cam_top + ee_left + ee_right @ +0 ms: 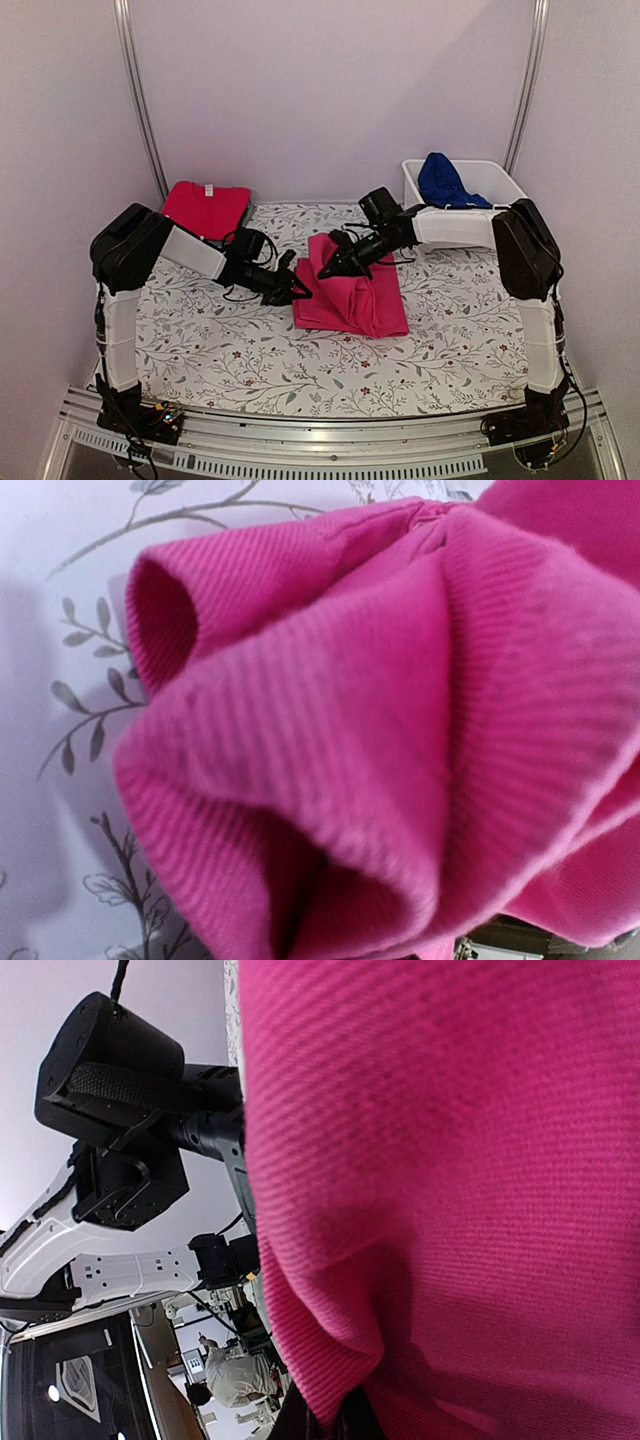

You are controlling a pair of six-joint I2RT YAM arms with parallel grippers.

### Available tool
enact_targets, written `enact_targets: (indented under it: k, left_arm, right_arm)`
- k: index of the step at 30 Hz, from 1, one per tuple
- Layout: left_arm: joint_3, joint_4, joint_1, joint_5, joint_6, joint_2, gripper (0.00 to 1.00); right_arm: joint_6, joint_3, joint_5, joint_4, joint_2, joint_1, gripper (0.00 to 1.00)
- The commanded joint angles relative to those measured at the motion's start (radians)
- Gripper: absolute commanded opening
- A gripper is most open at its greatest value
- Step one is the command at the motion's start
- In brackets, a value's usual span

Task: Fold and stack the mixed laundry pile
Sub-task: Fold the 1/2-rectangle-folded trousers at the center of the board.

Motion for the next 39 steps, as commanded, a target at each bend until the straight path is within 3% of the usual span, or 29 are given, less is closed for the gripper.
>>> enact_targets:
  k: [1, 5, 19, 21, 25, 28, 33, 36, 39]
  left_arm:
    - [0.002, -0.065, 0.004, -0.029, 0.025, 0.027, 0.21]
    - [0.001, -0.066, 0.005, -0.032, 0.024, 0.026, 0.21]
    - [0.007, -0.074, 0.01, -0.034, 0.02, 0.034, 0.27]
    - [0.001, -0.089, 0.023, -0.041, 0.021, 0.021, 0.36]
    - [-0.026, -0.13, 0.081, -0.087, 0.029, -0.044, 0.62]
    - [-0.054, -0.193, 0.156, -0.131, 0.053, -0.119, 0.72]
    - [-0.12, -0.273, 0.306, -0.18, 0.095, -0.274, 0.81]
    - [-0.05, -0.359, 0.287, -0.201, 0.19, -0.356, 0.85]
    - [0.028, -0.409, 0.196, -0.184, 0.237, -0.398, 0.86]
  right_arm:
    - [-0.038, -0.058, -0.046, -0.052, -0.11, 0.022, 0.0]
    - [-0.041, -0.103, -0.051, -0.04, -0.142, 0.022, 0.0]
    - [0.113, -0.039, -0.114, 0.193, 0.023, 0.051, 0.04]
    - [0.119, -0.026, -0.125, 0.194, 0.047, 0.057, 0.07]
    - [0.114, -0.023, -0.142, 0.207, 0.045, 0.057, 0.39]
    - [0.09, -0.004, -0.154, 0.231, 0.004, 0.057, 0.51]
    - [0.032, 0.019, -0.197, 0.229, -0.087, 0.037, 0.59]
    - [-0.001, -0.029, -0.191, 0.219, -0.18, -0.001, 0.6]
    - [-0.026, -0.144, -0.145, 0.2, -0.291, -0.075, 0.58]
